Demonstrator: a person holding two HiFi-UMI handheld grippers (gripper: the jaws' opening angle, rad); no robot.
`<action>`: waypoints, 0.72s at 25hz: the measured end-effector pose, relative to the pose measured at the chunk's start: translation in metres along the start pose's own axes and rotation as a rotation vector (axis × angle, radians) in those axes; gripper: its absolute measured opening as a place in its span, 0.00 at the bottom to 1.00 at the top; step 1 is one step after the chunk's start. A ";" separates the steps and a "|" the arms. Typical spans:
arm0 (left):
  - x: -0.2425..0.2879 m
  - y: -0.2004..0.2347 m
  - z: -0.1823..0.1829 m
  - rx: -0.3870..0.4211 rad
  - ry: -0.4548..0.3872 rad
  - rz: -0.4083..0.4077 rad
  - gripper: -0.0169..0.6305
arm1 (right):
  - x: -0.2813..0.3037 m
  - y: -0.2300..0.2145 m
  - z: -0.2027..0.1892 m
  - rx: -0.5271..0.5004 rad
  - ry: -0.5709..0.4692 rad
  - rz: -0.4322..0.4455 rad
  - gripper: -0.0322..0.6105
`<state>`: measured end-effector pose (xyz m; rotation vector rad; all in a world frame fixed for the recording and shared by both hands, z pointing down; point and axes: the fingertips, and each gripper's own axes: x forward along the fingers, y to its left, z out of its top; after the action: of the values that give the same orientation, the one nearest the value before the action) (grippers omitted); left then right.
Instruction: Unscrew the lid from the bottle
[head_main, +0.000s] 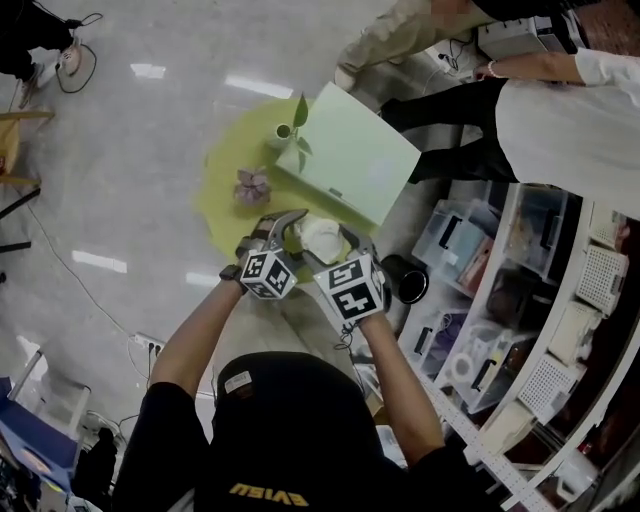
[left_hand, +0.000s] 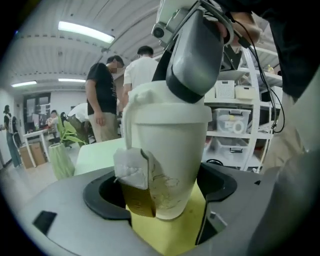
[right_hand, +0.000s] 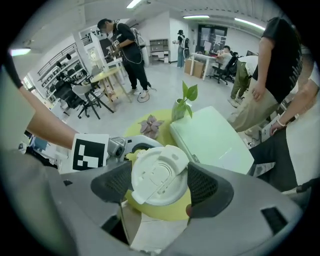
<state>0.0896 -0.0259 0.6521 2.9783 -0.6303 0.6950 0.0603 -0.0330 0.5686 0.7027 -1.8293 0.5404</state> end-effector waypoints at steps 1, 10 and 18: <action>0.003 -0.002 -0.001 -0.007 -0.004 -0.023 0.66 | 0.001 0.000 0.000 0.000 0.010 -0.001 0.59; 0.007 -0.005 -0.004 -0.029 -0.029 -0.072 0.62 | 0.003 -0.002 -0.002 -0.001 0.024 -0.002 0.58; 0.007 -0.005 -0.005 -0.042 -0.011 -0.104 0.62 | 0.003 0.000 -0.002 -0.025 0.034 0.020 0.58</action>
<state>0.0953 -0.0231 0.6604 2.9529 -0.4807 0.6503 0.0611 -0.0327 0.5725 0.6556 -1.8102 0.5381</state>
